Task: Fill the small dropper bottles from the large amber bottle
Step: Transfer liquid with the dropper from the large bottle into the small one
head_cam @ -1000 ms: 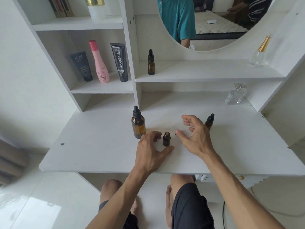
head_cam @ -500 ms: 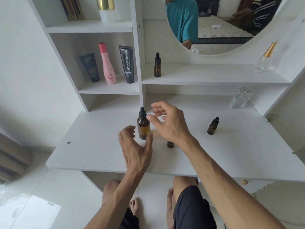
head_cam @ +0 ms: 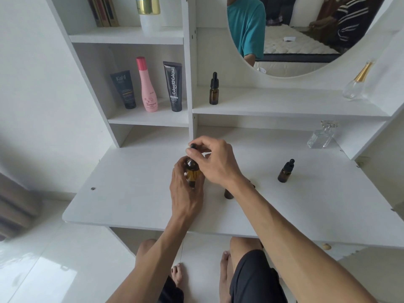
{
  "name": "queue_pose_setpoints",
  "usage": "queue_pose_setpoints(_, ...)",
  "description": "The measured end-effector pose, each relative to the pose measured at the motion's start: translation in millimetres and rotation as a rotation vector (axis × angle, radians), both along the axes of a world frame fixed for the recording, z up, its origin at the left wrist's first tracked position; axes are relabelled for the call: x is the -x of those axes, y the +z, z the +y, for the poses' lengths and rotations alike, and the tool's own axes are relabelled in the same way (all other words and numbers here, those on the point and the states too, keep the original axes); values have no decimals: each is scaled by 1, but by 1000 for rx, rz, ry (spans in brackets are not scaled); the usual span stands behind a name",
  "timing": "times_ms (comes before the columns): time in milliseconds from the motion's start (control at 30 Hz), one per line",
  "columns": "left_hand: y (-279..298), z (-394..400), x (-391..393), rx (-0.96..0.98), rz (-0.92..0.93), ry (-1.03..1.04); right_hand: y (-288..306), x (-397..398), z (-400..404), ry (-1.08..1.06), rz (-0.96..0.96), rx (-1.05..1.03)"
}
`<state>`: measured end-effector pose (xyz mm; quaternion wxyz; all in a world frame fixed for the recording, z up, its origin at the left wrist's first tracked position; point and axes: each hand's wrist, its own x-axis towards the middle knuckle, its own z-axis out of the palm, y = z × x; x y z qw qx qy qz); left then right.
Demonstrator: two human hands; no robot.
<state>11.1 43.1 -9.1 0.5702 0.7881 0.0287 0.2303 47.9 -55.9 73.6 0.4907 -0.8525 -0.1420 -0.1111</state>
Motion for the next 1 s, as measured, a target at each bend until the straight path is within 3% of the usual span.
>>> queue_pose_setpoints(600, -8, 3, -3, -3, -8, -8, 52, -12, 1, 86, -80, -299)
queue_pose_setpoints(1000, -10, 4, -4, -11, -17, -27, 38, -13, 5, 95, -65, -246)
